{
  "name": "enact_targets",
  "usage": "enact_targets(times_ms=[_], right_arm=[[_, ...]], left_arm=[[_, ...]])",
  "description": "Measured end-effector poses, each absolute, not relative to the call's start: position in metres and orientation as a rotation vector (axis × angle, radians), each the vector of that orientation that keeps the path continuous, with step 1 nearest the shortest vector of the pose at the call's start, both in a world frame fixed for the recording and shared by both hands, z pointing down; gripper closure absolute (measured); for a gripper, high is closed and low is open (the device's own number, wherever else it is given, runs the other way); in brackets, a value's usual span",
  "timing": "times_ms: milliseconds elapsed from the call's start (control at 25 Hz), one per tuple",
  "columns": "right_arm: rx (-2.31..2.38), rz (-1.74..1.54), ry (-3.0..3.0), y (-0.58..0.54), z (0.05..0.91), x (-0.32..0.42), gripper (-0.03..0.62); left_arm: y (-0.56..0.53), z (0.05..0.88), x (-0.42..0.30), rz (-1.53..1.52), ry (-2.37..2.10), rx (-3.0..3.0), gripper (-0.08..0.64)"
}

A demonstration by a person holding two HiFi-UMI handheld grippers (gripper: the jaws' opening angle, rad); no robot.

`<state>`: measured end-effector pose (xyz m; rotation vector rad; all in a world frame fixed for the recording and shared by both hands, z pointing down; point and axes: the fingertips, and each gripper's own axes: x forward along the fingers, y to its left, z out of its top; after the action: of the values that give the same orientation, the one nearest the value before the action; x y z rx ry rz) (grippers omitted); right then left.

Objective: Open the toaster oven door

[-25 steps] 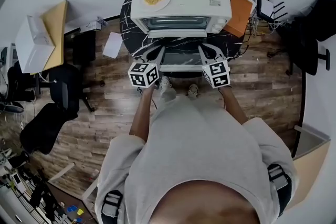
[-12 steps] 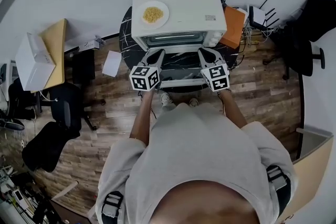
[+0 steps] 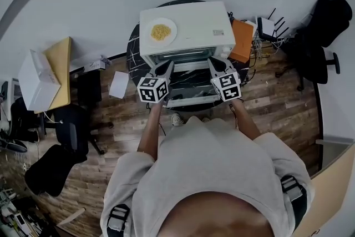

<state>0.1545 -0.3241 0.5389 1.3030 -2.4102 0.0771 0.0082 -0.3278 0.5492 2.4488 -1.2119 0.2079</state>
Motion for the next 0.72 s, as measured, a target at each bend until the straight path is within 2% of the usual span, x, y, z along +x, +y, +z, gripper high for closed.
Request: enact_targets(times_ms=[720], right_arm=[[1.342,0.077,-2.406,-0.3325,0.5290,0.1619,0.578]], left_arm=[[-0.3360,0.5411,0.0131,0.212,-1.210,2.470,0.549]])
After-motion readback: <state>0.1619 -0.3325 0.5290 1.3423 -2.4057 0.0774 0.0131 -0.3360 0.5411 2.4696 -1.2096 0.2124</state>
